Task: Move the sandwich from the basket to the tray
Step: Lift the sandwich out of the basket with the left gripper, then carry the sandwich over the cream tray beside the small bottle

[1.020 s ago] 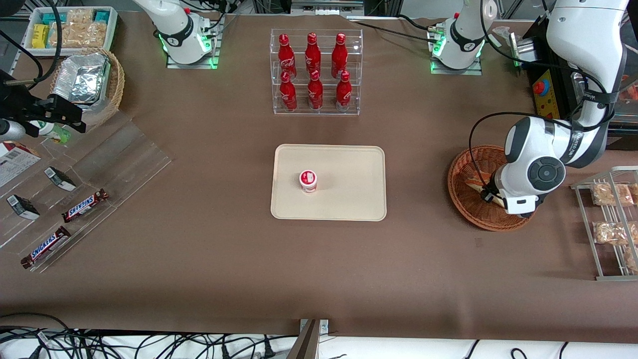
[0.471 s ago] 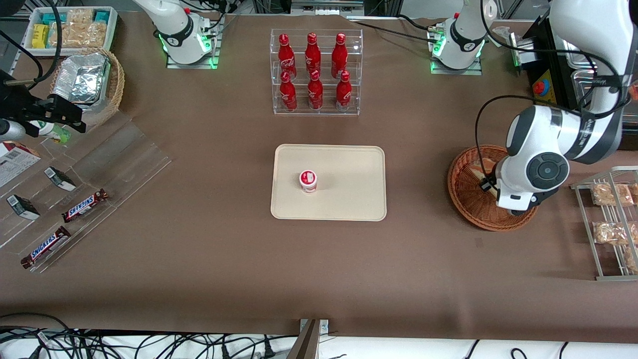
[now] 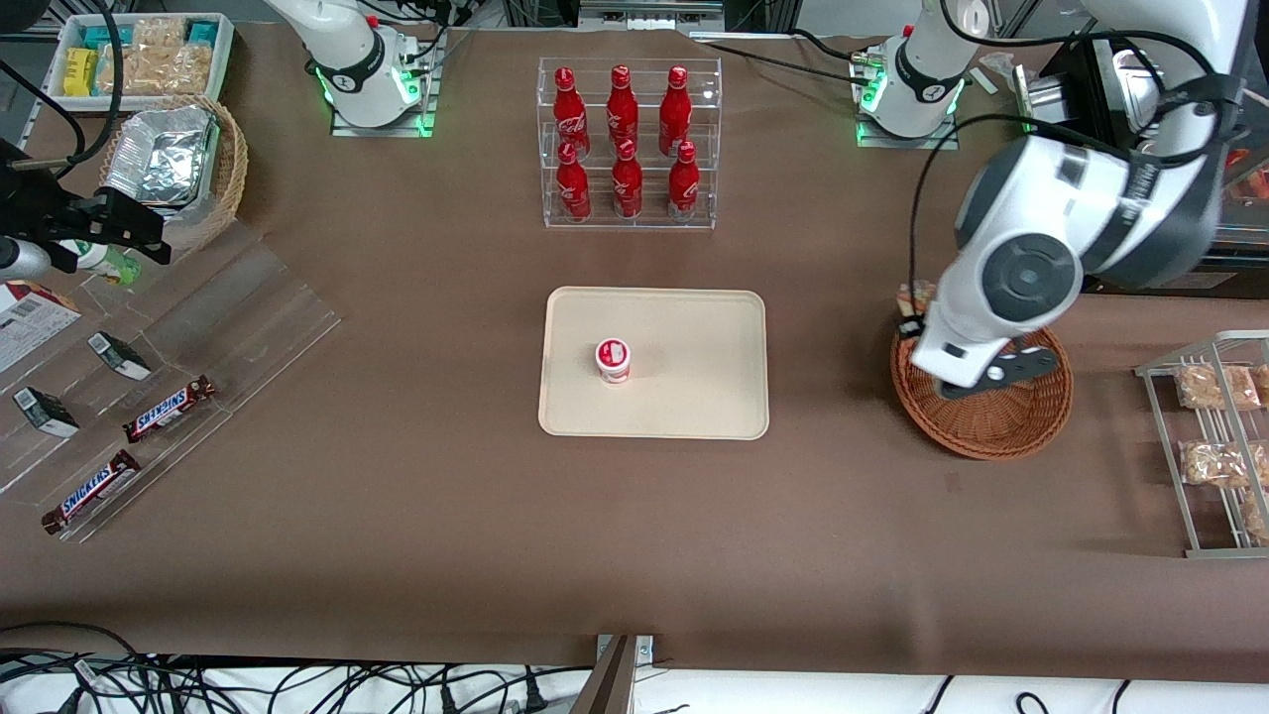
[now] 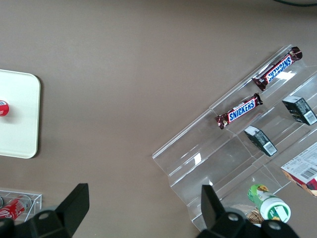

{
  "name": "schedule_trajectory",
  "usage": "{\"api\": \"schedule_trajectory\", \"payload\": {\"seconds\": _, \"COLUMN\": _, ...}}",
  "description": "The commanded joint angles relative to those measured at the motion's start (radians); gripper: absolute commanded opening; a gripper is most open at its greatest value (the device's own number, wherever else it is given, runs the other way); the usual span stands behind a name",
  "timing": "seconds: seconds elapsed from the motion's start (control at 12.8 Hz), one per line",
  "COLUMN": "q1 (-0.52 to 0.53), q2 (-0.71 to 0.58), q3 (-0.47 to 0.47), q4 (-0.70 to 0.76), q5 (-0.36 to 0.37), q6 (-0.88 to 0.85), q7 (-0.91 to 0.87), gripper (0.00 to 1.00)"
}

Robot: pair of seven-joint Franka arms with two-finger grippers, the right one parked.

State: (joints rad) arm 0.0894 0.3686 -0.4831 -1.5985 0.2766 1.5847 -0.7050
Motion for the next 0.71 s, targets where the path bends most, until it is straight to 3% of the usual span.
{"api": "schedule_trajectory", "payload": {"seconds": 0.0, "q1": 0.000, "q2": 0.018, "q3": -0.116, "q4": 0.034, "q5": 0.010, "q6": -0.025, "q7": 0.022, "gripper": 0.35}}
{"api": "schedule_trajectory", "payload": {"seconds": 0.16, "q1": -0.010, "q2": 0.045, "q3": -0.195, "q4": 0.034, "q5": 0.010, "q6": -0.005, "q7": 0.006, "gripper": 0.34}}
{"api": "schedule_trajectory", "payload": {"seconds": 0.39, "q1": -0.089, "q2": 0.073, "q3": -0.203, "q4": 0.031, "q5": -0.013, "q6": 0.092, "q7": -0.043, "gripper": 0.34}}
{"api": "schedule_trajectory", "payload": {"seconds": 0.63, "q1": -0.181, "q2": 0.151, "q3": -0.193, "q4": 0.025, "q5": 0.010, "q6": 0.245, "q7": -0.194, "gripper": 0.34}}
